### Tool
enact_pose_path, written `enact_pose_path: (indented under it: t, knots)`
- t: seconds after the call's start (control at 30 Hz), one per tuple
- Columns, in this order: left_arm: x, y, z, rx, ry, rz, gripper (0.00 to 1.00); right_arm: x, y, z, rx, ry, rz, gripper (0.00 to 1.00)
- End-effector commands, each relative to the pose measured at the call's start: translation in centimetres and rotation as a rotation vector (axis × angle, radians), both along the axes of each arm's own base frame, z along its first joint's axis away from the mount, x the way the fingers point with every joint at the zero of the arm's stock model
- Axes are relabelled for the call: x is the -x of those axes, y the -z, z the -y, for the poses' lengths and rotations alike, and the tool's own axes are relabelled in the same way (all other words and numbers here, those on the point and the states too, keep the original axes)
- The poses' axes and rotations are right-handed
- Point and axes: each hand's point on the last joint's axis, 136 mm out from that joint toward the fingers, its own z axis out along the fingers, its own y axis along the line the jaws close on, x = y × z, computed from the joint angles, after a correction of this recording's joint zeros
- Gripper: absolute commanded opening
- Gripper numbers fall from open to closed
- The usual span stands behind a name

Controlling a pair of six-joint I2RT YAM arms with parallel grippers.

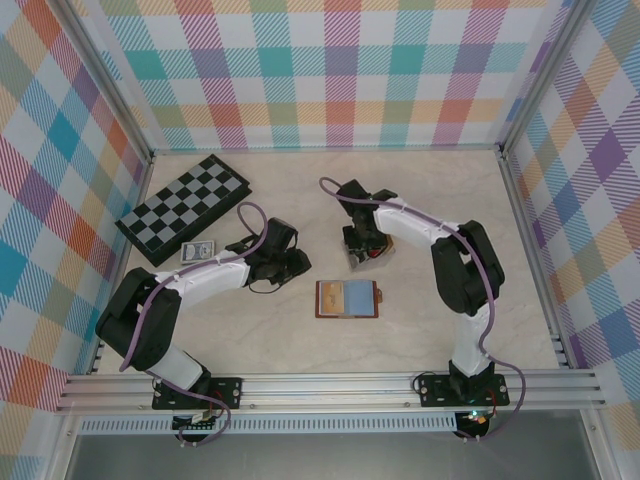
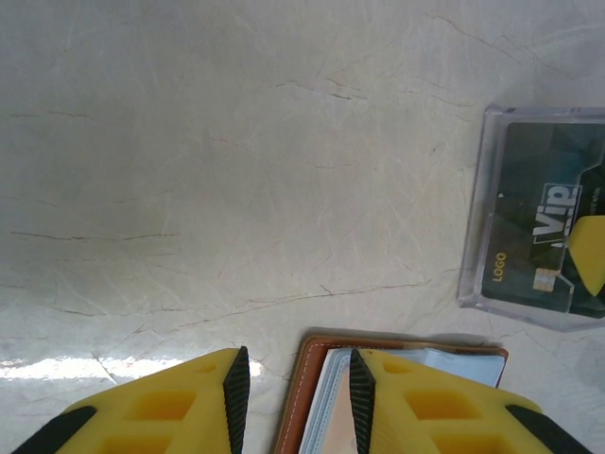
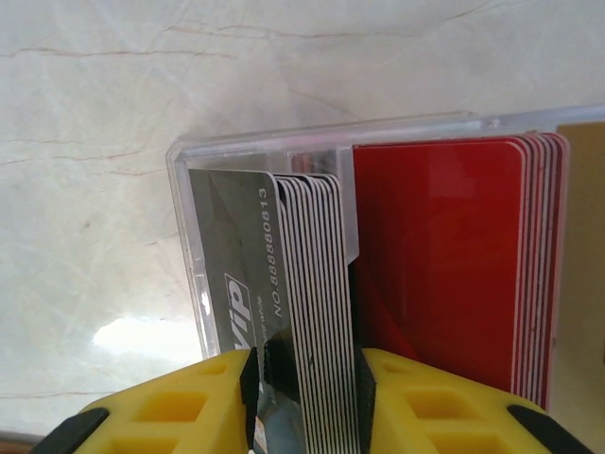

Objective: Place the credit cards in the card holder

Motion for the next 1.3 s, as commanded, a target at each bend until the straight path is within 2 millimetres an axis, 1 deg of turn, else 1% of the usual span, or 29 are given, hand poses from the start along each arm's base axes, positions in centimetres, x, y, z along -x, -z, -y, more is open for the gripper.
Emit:
enact_pose_path:
  t: [0.0,0.13,0.27,0.43,0.87,0.97,1.07,1.2,1.27]
  knots:
    - [-0.5,-0.4,-0.3,-0.016,-0.002,0.006,0.35,1.5,-1.2,-1.8,-0.048,0.011,-0.022,0.33]
    - [-0.7,-0.6,-0.3,-0.018,-0.007,0.015,0.35,0.8,-2.6,-0.8,0.075,-0.047,0.069,0.36]
    - [-0.9,-0.6,-0.2,-0.015,-0.007,0.017,0.35,0.1,-2.8,0.0,0.149,-0.124,0.116,0.38]
    - [-0.9,-0.5,-0.2,-0.010,-0.017,0.017,0.35,0.0,-1.7,-0.2,0.172,-0.197,0.105,0.38]
    - [-0.7,-0.3,-0.4,-0.012,-0.019,0.012,0.35,0.1,0.8,-0.1,0.260,-0.259,0.074,0.41]
    - [-0.7,-0.3,-0.3,-0.009,-0.017,0.013,0.35,0.0,1.2,0.1,0.274,-0.265,0.070,0.44]
    - [-0.6,-0.2,-0.4,-0.011,-0.017,0.010,0.35,-0.4,0.7,0.5,0.308,-0.260,0.096,0.43]
    - [-0.6,-0.2,-0.4,-0.011,-0.018,0.009,0.35,-1.2,-1.3,1.3,0.355,-0.243,0.173,0.43]
    - [-0.6,-0.2,-0.4,-0.011,-0.018,0.010,0.35,-1.3,-2.3,1.4,0.349,-0.243,0.199,0.41]
